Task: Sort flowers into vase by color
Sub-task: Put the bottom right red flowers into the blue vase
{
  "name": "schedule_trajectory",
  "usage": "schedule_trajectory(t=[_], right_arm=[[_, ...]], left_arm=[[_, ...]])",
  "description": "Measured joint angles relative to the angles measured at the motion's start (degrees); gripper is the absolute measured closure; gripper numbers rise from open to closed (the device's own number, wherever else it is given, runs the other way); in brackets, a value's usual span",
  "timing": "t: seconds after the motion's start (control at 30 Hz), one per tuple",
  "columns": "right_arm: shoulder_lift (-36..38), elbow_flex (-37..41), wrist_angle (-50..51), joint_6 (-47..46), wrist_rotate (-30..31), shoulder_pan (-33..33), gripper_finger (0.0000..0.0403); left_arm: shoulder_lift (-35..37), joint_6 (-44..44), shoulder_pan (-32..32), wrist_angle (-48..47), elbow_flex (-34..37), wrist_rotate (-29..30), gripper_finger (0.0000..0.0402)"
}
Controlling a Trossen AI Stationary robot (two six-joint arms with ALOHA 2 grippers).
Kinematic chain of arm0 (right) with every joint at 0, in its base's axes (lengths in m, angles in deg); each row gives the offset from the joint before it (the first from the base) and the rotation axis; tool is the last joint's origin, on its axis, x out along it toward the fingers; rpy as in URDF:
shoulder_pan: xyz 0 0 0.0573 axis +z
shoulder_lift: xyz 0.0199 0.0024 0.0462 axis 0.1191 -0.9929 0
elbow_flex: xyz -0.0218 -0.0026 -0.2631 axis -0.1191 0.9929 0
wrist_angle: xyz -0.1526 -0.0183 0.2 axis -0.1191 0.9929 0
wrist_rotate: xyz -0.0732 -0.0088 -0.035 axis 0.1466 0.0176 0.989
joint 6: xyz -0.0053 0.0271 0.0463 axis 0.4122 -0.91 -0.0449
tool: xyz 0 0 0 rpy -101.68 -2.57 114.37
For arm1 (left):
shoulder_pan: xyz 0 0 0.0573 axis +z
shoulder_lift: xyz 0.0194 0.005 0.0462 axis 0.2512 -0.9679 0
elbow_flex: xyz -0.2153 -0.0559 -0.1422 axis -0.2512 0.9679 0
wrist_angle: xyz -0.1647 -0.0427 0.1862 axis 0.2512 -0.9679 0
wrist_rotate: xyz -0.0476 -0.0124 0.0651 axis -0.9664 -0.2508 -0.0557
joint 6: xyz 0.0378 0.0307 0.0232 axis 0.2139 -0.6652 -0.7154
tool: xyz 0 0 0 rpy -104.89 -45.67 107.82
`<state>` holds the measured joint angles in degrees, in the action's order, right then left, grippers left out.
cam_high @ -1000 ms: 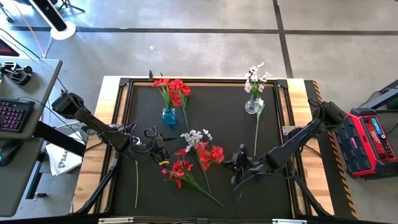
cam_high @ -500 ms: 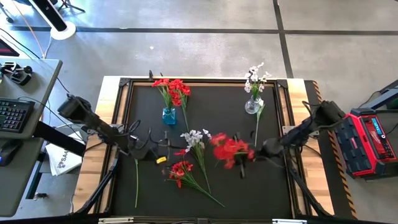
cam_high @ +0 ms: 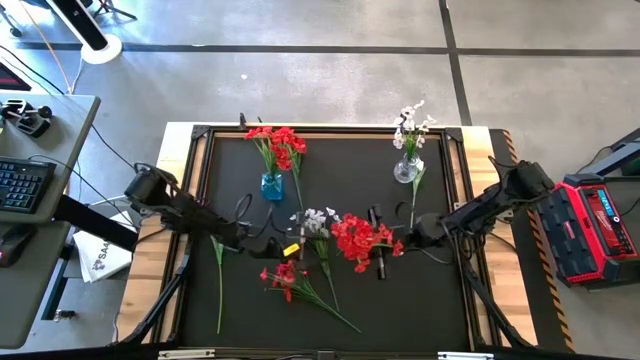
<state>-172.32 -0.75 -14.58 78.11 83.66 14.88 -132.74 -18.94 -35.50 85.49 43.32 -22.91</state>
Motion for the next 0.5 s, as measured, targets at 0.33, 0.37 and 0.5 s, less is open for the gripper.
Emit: schedule_trajectory(t=[0.33, 0.37, 0.5], right_arm=[[0.0, -0.1, 2.3, 0.1, 1.8, 0.0, 0.0403], [0.0, -0.1, 2.6, 0.1, 2.3, 0.0, 0.0403], [0.0, -0.1, 3.2, 0.1, 3.2, 0.0, 0.0403]], left_arm=[[-0.9, 1.8, 2.6, -13.2, -9.1, -2.5, 0.0203], [-0.9, 2.4, 2.8, -15.7, -10.1, -3.7, 0.0205], [-0.9, 3.8, 3.4, -22.0, -13.2, -5.7, 0.0219]])
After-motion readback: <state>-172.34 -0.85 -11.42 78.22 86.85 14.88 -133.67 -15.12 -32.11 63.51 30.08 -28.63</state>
